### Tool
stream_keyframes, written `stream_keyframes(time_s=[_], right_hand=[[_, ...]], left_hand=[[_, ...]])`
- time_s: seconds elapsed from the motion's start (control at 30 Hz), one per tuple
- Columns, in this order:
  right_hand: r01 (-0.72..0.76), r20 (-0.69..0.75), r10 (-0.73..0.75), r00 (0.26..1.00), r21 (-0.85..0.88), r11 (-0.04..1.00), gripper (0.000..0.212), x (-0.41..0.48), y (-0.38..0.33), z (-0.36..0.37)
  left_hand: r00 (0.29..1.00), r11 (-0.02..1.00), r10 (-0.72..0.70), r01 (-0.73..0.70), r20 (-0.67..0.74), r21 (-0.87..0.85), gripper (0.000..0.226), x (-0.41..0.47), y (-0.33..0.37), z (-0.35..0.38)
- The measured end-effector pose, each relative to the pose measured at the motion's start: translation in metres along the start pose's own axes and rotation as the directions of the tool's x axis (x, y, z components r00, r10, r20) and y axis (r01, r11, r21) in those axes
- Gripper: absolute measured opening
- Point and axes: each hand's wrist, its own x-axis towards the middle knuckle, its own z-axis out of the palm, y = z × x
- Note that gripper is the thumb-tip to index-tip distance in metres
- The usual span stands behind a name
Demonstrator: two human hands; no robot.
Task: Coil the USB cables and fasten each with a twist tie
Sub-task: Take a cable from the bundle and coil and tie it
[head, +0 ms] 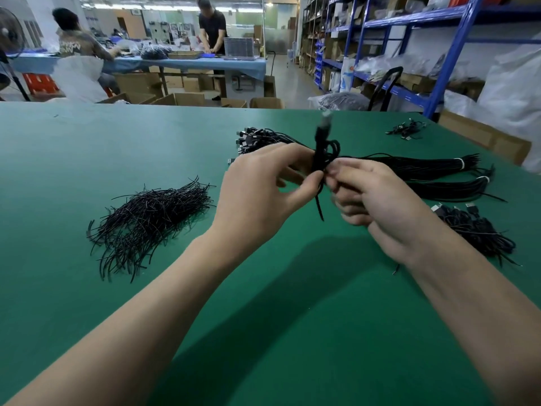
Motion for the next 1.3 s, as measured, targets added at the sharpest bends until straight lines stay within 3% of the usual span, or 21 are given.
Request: stream_keyframes(time_s=[0.1,0.17,0.2,0.27,0.3,0.33,0.4,0.47,0.5,0.57,0.67,0.77,0.8,0.87,0.93,1.0,1.07,1.13,1.17,1.23,1.3], right_hand=[[-0.203,0.128,0.171,0.977,0.3,0.932,0.029,-0.001,0.002,-0.001],[-0.189,0.119,0.159,0.98,0.32,0.928,0.026,-0.001,0.006,0.001],[-0.149,0.074,0.134,0.988,0.281,0.948,0.03,-0.001,0.008,0.002],[-0.019,-0.063,0.028,0.998,0.132,0.991,0.039,0.002,0.008,0.004],[0.067,-0.121,-0.065,0.991,0.014,0.998,0.038,0.003,0.007,0.003],[0.161,-0.164,-0.185,0.969,-0.151,0.975,0.036,0.003,0.007,0.002],[0.318,-0.138,-0.432,0.891,-0.487,0.813,0.034,0.002,0.006,0.0],[0.388,-0.049,-0.55,0.834,-0.657,0.647,0.032,-0.002,0.006,0.002],[0.388,-0.028,-0.552,0.833,-0.682,0.62,0.032,-0.003,0.006,0.004],[0.336,-0.039,-0.453,0.89,-0.614,0.714,0.034,-0.001,0.008,0.006],[0.128,-0.072,-0.138,0.988,-0.131,0.983,0.037,0.001,0.007,0.005],[-0.152,0.062,0.14,0.988,0.292,0.944,0.036,0.001,0.003,0.0],[-0.217,0.104,0.193,0.976,0.347,0.912,0.034,0.0,0.002,-0.001],[-0.281,0.163,0.236,0.958,0.367,0.887,0.029,-0.002,0.0,-0.003],[-0.273,0.163,0.23,0.959,0.338,0.901,0.029,-0.003,0.001,-0.002],[-0.205,0.077,0.191,0.979,0.288,0.935,0.033,-0.002,0.003,0.0],[-0.07,-0.049,0.08,0.996,0.177,0.982,0.034,0.0,0.002,0.001],[0.121,-0.138,-0.135,0.981,-0.102,0.987,0.034,0.0,0.001,0.0],[0.221,-0.142,-0.267,0.953,-0.274,0.936,0.034,0.0,0.002,0.0],[0.346,-0.087,-0.462,0.882,-0.546,0.763,0.034,-0.001,0.003,0.001],[0.362,-0.043,-0.519,0.854,-0.668,0.651,0.033,-0.002,0.003,0.002]], left_hand=[[0.918,0.837,0.393,-0.333,-0.053,0.434,0.014,-0.002,-0.006,0.0],[0.874,0.768,0.486,-0.413,-0.026,0.49,0.016,-0.002,-0.01,0.0],[0.89,0.803,0.455,-0.405,-0.012,0.437,0.017,-0.002,-0.011,0.001],[0.966,0.949,0.258,-0.248,-0.029,0.195,0.018,-0.003,-0.008,0.002],[0.995,0.996,0.083,-0.082,-0.047,0.032,0.018,-0.003,-0.006,0.003],[0.993,0.984,-0.113,0.107,-0.029,-0.143,0.017,-0.002,-0.005,0.003],[0.894,0.815,-0.41,0.448,0.181,-0.367,0.032,0.001,-0.003,0.002],[0.811,0.73,-0.444,0.574,0.381,-0.37,0.046,0.002,-0.004,0.001],[0.813,0.733,-0.42,0.566,0.402,-0.378,0.043,0.001,-0.005,0.001],[0.864,0.755,-0.373,0.495,0.339,-0.431,0.029,0.001,-0.005,0.001],[0.955,0.892,-0.264,0.294,0.132,-0.345,0.014,0.002,-0.008,0.002],[0.998,0.999,0.037,-0.038,-0.04,-0.011,0.011,0.0,-0.006,0.002],[0.983,0.978,0.175,-0.168,-0.051,0.121,0.011,-0.001,-0.006,0.002],[0.892,0.838,0.451,-0.408,-0.04,0.363,0.013,-0.002,-0.008,0.002],[0.828,0.748,0.56,-0.502,-0.008,0.434,0.015,-0.001,-0.01,-0.001],[0.896,0.854,0.444,-0.422,-0.004,0.304,0.016,0.0,-0.011,-0.003],[0.995,0.996,0.087,-0.086,-0.042,0.012,0.02,-0.002,-0.007,-0.002],[0.95,0.91,-0.297,0.313,0.1,-0.271,0.039,0.0,-0.003,0.0],[0.893,0.835,-0.39,0.446,0.224,-0.323,0.047,0.001,-0.003,0.001],[0.827,0.766,-0.415,0.543,0.38,-0.344,0.043,0.001,-0.003,0.001],[0.84,0.754,-0.38,0.524,0.386,-0.397,0.025,0.001,-0.005,-0.001]])
